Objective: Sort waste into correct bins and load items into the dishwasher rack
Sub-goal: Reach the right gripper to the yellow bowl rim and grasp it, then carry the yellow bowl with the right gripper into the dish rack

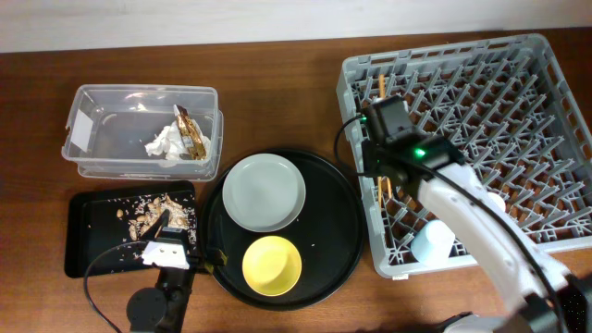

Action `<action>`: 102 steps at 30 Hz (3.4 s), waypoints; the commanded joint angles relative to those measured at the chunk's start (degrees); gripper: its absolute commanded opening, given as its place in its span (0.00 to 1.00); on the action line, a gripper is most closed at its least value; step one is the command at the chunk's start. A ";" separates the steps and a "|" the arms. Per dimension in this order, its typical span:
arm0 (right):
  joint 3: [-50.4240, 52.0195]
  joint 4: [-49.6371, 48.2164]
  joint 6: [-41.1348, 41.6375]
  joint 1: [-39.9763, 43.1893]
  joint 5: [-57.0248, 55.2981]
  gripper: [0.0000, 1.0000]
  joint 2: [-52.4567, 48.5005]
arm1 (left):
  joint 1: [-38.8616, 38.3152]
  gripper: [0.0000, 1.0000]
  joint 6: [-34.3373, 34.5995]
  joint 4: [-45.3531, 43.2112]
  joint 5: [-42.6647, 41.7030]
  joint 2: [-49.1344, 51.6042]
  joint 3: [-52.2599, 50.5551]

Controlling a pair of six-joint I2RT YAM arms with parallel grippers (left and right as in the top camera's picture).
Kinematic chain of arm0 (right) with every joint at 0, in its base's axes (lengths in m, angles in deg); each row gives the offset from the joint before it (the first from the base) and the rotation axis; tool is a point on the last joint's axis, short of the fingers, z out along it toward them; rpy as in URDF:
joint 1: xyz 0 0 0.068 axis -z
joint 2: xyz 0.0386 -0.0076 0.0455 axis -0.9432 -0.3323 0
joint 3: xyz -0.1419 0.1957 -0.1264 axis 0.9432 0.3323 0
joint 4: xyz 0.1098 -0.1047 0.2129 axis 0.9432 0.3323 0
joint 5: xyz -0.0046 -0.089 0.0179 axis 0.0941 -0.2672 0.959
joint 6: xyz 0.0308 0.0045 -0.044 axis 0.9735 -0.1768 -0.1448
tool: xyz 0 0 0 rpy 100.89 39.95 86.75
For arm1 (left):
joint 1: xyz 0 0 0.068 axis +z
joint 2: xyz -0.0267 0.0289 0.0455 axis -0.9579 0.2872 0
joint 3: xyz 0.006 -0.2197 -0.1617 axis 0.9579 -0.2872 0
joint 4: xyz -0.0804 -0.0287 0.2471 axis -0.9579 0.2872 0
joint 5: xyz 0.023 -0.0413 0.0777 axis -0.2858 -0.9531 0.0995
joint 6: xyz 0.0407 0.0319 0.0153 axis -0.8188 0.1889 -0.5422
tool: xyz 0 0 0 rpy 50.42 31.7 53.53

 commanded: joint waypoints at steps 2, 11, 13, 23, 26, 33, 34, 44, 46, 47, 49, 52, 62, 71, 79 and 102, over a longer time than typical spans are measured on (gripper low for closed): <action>-1.44 2.10 -3.37 -0.28 6.38 0.49 -1.16 | 0.31 0.99 -0.70 -0.09 -0.42 -0.55 -0.39; -4.42 10.67 0.57 -8.41 30.64 0.57 4.72 | 0.31 0.99 -0.70 -0.09 -0.39 -0.55 -0.39; -3.23 10.62 4.37 -12.72 30.40 0.57 3.96 | 0.31 0.99 -0.70 -0.09 -0.42 -0.55 -0.39; 6.12 3.82 21.94 -23.12 26.60 0.50 -7.32 | 0.31 0.99 -0.70 -0.09 -0.42 -0.55 -0.39; 6.47 1.95 20.59 -24.28 29.94 0.50 -10.73 | 0.31 1.00 -0.70 -0.09 -0.39 -0.55 -0.39; 6.45 1.51 20.59 -26.16 28.22 0.47 -9.92 | 0.31 0.99 -0.70 -0.09 -0.42 -0.55 -0.39; 6.45 1.36 19.50 -26.16 28.13 0.47 -9.31 | 0.31 0.99 -0.70 -0.09 -0.42 -0.55 -0.39; 12.76 -4.90 23.56 -26.91 28.17 0.28 -11.74 | 0.31 0.99 -0.70 -0.09 -0.42 -0.55 -0.39; 13.18 -5.31 24.13 -26.91 28.17 0.14 -11.69 | 0.31 0.99 -0.70 -0.09 -0.42 -0.55 -0.39; 13.09 -5.29 24.09 -26.88 28.13 0.06 -11.39 | 0.31 0.99 -0.70 -0.09 -0.42 -0.55 -0.39; 12.66 -5.07 23.82 -26.86 27.19 0.04 -10.36 | 0.31 0.99 -0.70 -0.09 -0.42 -0.55 -0.39; 9.94 -1.51 21.70 -26.01 20.59 0.04 -4.74 | 0.31 0.99 -0.70 -0.09 -0.42 -0.55 -0.39; 1.07 6.25 13.81 -11.85 -26.03 0.04 16.41 | 0.31 0.99 -0.70 -0.09 -0.42 -0.55 -0.39; 1.07 -1.84 9.79 5.55 -48.65 0.04 11.41 | 0.31 0.99 -0.70 -0.09 -0.42 -0.55 -0.39; 1.07 -10.88 -2.14 11.37 -52.11 0.04 -1.55 | 0.31 1.00 -0.70 -0.09 -0.42 -0.55 -0.39; 0.85 -2.82 -6.14 -0.85 -52.00 0.46 -13.44 | 0.31 0.99 -0.70 -0.09 -0.42 -0.55 -0.39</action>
